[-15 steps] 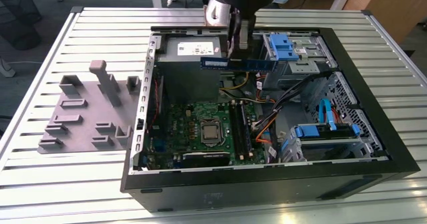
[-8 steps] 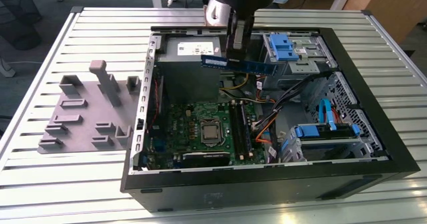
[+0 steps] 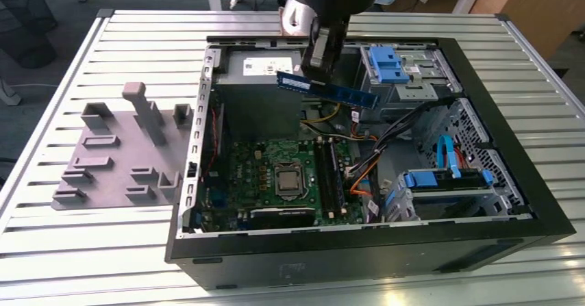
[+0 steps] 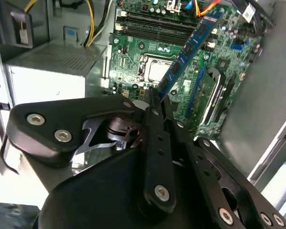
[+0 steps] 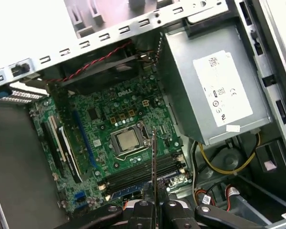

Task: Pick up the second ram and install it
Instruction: 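Insert the second ram into the second slot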

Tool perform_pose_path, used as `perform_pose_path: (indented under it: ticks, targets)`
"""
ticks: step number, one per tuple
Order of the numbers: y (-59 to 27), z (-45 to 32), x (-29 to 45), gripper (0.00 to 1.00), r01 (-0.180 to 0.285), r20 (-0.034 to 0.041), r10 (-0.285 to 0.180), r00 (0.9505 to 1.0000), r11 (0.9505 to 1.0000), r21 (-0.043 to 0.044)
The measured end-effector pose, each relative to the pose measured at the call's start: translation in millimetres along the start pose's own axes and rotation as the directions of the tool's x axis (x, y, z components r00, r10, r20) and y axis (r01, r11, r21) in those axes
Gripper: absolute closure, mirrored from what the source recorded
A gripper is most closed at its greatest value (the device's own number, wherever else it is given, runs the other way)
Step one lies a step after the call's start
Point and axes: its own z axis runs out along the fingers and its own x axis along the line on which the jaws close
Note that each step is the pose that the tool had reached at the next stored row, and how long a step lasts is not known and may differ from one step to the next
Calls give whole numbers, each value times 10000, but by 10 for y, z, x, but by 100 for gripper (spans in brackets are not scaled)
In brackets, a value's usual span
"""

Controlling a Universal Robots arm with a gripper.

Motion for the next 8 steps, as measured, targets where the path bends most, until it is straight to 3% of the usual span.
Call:
perform_pose_path:
  ticks: [4, 8]
  targets:
    - [0, 7, 0, 86, -711, 10, 711, 9975, 9975, 0]
    - [0, 14, -1, 86, -1400, 19, 1400, 9902, 9902, 1]
